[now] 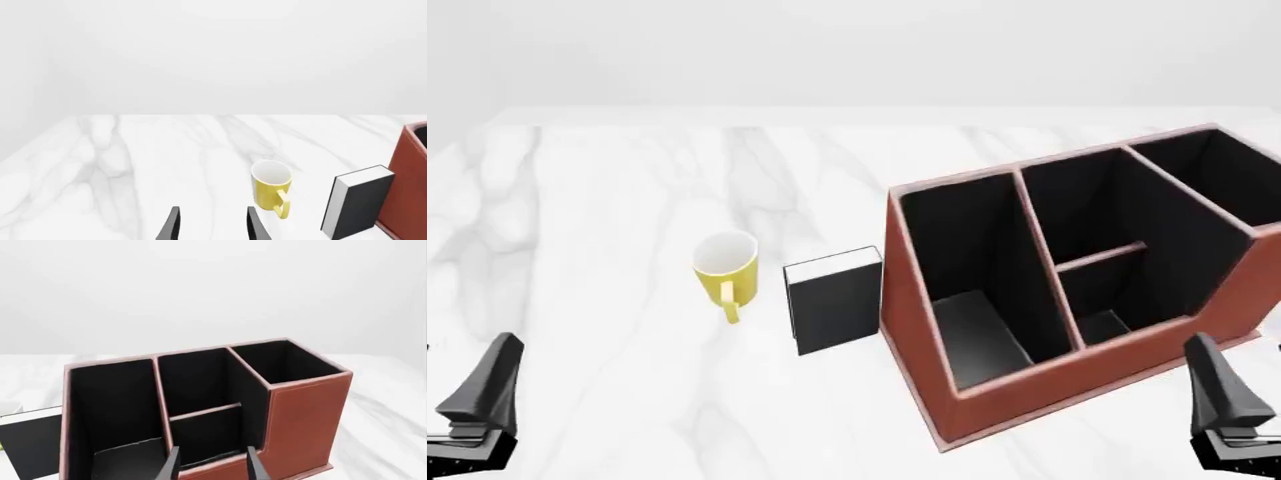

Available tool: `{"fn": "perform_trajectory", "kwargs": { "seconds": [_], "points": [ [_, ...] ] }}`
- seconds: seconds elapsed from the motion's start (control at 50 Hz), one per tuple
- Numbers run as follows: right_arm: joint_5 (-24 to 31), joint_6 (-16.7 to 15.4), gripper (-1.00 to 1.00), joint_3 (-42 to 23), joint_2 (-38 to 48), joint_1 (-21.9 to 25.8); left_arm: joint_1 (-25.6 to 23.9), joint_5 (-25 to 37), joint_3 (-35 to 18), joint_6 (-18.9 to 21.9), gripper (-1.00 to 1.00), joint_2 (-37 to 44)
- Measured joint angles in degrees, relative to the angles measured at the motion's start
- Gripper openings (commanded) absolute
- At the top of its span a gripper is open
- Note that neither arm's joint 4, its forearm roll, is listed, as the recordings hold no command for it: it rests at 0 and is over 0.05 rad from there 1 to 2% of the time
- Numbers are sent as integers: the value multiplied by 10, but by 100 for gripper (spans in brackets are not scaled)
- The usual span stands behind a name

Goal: Pick up the book and place it in the back compartment of the caddy.

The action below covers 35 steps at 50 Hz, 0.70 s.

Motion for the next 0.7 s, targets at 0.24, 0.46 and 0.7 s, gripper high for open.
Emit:
{"fn": "perform_trajectory", "kwargs": {
  "seconds": [0.24, 0.46, 0.7],
  "points": [
    [-6, 0, 100, 0, 10, -1, 7, 16, -16, -7, 100, 1],
    [-7, 1, 100, 0, 11, 0, -22, 71, -108, 4, 100, 29],
    [-8, 2, 100, 0, 12, 3, -52, 74, -228, 23, 100, 142]
  ]
}}
